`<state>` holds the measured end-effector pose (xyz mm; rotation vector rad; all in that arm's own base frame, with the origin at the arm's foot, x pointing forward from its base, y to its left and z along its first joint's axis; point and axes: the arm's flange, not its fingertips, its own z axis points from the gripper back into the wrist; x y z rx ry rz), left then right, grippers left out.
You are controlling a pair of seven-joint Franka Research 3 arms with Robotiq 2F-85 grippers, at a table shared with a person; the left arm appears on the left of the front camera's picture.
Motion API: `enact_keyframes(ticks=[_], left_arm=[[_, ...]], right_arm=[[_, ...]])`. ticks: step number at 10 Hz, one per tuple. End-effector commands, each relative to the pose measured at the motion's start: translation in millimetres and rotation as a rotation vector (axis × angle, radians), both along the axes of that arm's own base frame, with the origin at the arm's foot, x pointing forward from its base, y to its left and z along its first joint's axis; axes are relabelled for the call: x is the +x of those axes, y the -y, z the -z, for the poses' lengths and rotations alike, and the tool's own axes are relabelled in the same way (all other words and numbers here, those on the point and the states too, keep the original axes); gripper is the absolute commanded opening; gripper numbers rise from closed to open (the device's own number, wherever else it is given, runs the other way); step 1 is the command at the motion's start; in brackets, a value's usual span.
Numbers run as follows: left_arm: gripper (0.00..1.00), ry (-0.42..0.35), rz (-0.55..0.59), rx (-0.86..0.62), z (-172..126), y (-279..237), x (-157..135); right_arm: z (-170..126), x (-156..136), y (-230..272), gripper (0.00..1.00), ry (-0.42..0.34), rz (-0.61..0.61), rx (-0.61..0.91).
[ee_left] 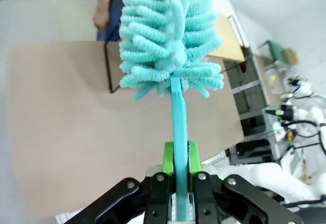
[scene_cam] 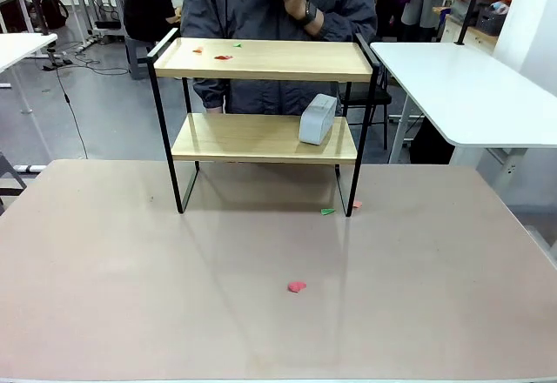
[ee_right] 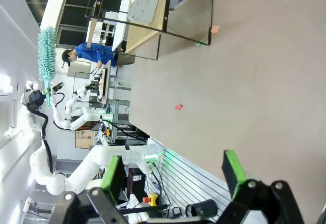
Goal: Clean the shelf.
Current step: Clean the remaining tier of the Shelf with the Duster once objects are removed.
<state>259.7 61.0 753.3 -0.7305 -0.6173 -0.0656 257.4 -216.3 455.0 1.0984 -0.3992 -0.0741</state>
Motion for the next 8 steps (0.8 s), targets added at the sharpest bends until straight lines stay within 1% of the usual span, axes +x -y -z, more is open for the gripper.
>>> enact_keyframes(ticks=[1,2,3,5,6,7,8], left_arm=[[0.12,0.0,0.005,0.062,12,41,28],[0.12,-0.036,0.043,0.05,15,67,32],[0.12,0.013,0.025,0.037,-6,33,8],[0.12,0.013,0.025,0.037,-6,33,8],[0.12,0.003,0.05,0.053,1,56,20],[0.12,-0.025,-0.028,0.132,7,75,16],[0.12,-0.076,-0.075,0.212,16,102,33]], right_arm=[[-1,2,-1,1.0,0.035,-0.002,0.015],[-1,2,-1,1.0,0.035,-0.002,0.015],[-1,2,-1,1.0,0.035,-0.002,0.015],[-1,2,-1,1.0,0.035,-0.002,0.015],[-1,2,-1,1.0,0.035,-0.002,0.015],[-1,2,-1,1.0,0.035,-0.002,0.015],[-1,2,-1,1.0,0.035,-0.002,0.015]])
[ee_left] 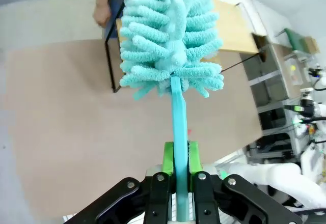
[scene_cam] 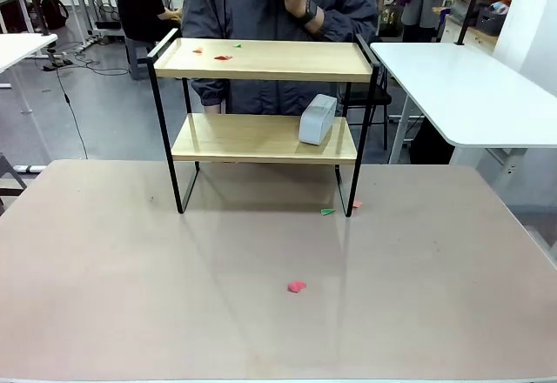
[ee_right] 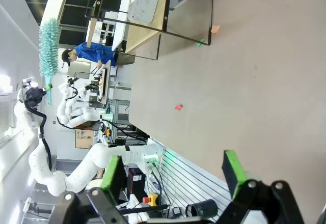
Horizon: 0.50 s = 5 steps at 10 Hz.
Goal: Clean the shelf.
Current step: Clean the remaining tier of the Shelf with the Duster once objects are removed.
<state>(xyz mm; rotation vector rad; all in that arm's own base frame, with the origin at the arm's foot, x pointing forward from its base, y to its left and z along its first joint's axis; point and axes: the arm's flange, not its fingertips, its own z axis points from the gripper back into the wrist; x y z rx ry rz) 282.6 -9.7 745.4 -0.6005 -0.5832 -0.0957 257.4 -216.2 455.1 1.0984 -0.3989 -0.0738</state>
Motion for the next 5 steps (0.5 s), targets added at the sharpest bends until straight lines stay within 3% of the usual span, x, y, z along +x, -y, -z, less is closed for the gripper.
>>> enact_keyframes(ticks=[1,2,4,5], left_arm=[[0.12,-0.029,-0.138,0.157,18,55,30],[0.12,-0.056,-0.175,0.205,29,75,51],[0.12,-0.057,-0.127,0.16,29,100,66],[0.12,-0.063,-0.161,0.168,28,109,72]], right_arm=[[-1,2,-1,1.0,0.035,-0.002,0.015],[-1,2,-1,1.0,0.035,-0.002,0.015],[-1,2,-1,1.0,0.035,-0.002,0.015],[-1,2,-1,1.0,0.035,-0.002,0.015]])
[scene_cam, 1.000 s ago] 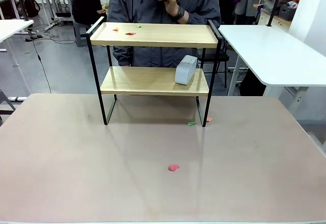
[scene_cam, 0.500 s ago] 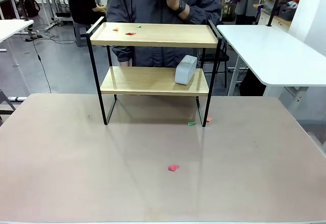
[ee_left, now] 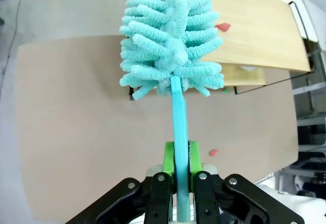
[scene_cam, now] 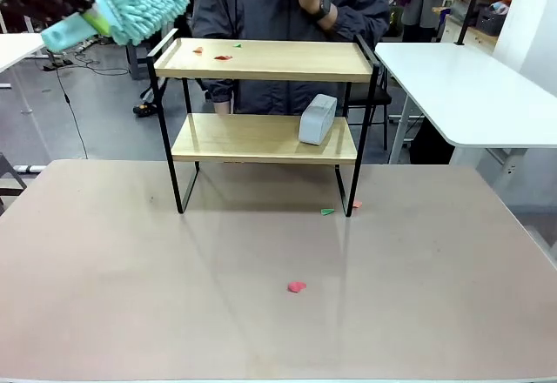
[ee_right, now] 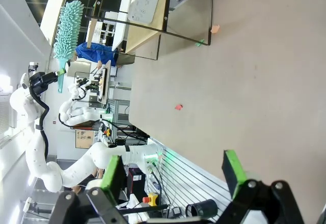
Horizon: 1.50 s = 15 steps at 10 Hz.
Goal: Clean the shelf.
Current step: Clean the remaining tier of the Shelf with the Duster once objects are removed.
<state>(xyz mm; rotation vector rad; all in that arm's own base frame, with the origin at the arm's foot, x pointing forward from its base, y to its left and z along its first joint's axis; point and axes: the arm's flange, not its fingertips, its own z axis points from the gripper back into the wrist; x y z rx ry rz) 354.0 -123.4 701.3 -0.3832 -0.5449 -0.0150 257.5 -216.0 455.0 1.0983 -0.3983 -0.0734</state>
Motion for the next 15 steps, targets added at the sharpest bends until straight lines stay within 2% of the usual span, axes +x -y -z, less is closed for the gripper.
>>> enact_keyframes(ticks=[1,4,8,11,14,15], left_arm=[[0.12,0.003,-0.058,0.005,-11,6,4],[0.12,0.02,-0.016,0.051,6,35,14],[0.12,-0.025,0.028,0.12,23,61,29],[0.12,-0.05,0.01,0.14,40,67,36],[0.12,-0.129,0.138,0.084,43,75,36],[0.12,-0.116,0.172,0.092,44,77,35]], right_arm=[[-1,2,-1,1.0,0.036,-0.001,0.015],[-1,2,-1,1.0,0.036,-0.001,0.015],[-1,2,-1,1.0,0.036,-0.001,0.015],[-1,2,-1,1.0,0.036,-0.001,0.015],[-1,2,-1,1.0,0.036,-0.001,0.015],[-1,2,-1,1.0,0.036,-0.001,0.015]])
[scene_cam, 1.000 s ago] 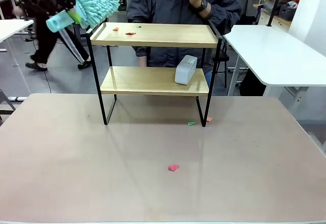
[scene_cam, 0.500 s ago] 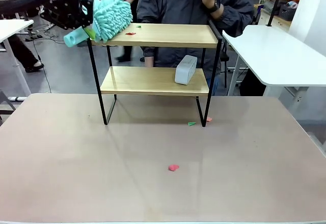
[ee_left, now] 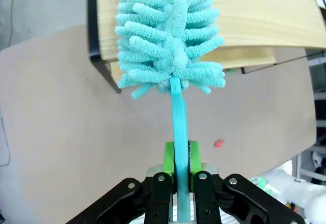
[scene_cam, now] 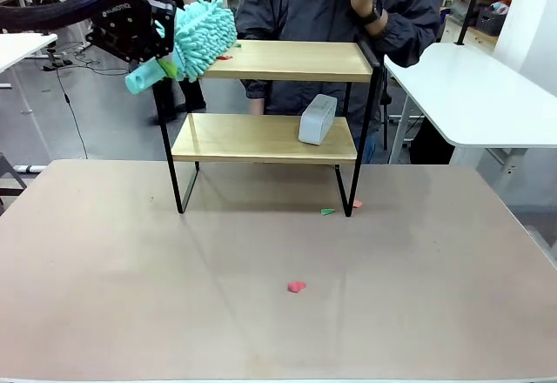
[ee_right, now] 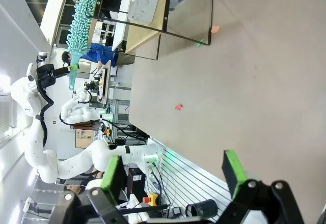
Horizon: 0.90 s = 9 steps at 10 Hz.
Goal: Clean the shelf.
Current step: Clean the remaining tier of the Shelf with the Duster once objects are removed.
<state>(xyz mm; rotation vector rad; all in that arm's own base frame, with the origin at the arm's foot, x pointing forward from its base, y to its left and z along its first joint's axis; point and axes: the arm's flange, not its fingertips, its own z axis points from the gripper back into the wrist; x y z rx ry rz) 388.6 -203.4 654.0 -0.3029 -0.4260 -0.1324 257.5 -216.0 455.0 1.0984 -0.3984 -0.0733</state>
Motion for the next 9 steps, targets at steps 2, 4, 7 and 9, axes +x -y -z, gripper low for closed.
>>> enact_keyframes(ticks=[2,4,7,9], left_arm=[[0.12,-0.035,0.144,-0.006,-2,-2,-2],[0.12,-0.069,0.275,-0.018,-4,-3,-6],[0.12,-0.119,0.586,-0.096,-9,-13,-16],[0.12,-0.161,0.797,-0.127,-13,-24,-21]], right_arm=[[-1,2,-1,1.0,0.036,-0.001,0.015],[-1,2,-1,1.0,0.036,-0.001,0.015],[-1,2,-1,1.0,0.036,-0.001,0.015],[-1,2,-1,1.0,0.036,-0.001,0.015]])
